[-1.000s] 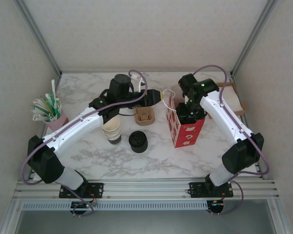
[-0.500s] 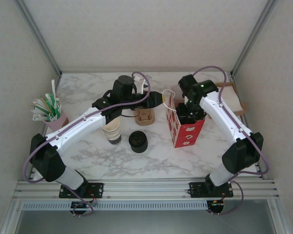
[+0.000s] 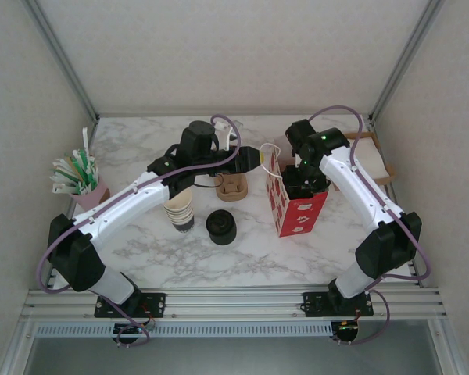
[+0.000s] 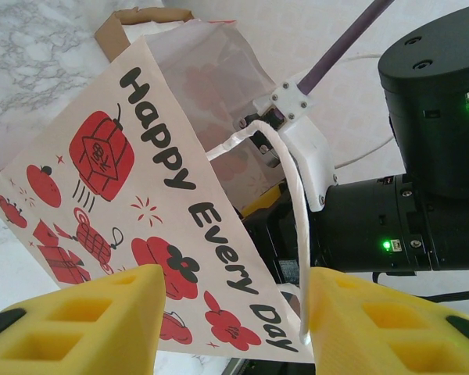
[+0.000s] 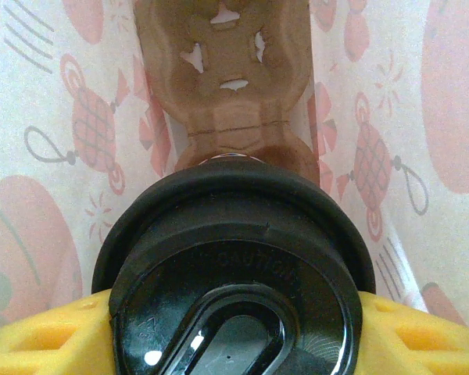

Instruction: Pack the takeout coffee

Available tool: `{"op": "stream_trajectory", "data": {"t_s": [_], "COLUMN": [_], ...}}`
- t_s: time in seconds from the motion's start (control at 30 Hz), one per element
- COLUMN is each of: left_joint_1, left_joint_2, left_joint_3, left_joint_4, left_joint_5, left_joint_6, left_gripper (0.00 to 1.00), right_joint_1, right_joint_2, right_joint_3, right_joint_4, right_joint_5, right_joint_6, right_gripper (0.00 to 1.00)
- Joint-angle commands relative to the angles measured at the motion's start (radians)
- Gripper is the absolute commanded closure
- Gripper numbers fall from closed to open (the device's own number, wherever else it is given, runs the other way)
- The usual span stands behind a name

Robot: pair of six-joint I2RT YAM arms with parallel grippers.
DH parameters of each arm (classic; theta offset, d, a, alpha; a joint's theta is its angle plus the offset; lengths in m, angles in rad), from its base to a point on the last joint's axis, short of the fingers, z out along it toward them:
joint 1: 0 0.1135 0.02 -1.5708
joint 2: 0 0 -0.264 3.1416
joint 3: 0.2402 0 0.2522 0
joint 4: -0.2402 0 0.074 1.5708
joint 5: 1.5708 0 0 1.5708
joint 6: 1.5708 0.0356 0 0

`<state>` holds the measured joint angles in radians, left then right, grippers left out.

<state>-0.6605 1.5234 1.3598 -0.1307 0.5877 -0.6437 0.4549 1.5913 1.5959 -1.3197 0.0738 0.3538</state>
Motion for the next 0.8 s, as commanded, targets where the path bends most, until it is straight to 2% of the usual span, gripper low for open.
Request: {"op": "stream_trajectory", "data": {"t_s": [0.0, 0.77], "left_joint_1": [-0.007, -0.007], "left_joint_2": [0.002, 0.005], "left_joint_3": [0.019, 0.030], "left_joint_4": [0.021, 0.013], "left_joint_5": [-0.003, -0.006], "left_joint_6": [0.004, 0.010], "left_gripper": [0.50, 0.50], "right_joint_1": [-0.006, -0.006], "right_joint_2": [-0.033, -0.026], "right_joint_3": [-0.004, 0.013], "right_joint_4": [-0.019, -0.056], "right_joint_5": [0.002, 0.025], "right_joint_6": [0.000, 0.011], "right_gripper": [0.39, 0.39]}}
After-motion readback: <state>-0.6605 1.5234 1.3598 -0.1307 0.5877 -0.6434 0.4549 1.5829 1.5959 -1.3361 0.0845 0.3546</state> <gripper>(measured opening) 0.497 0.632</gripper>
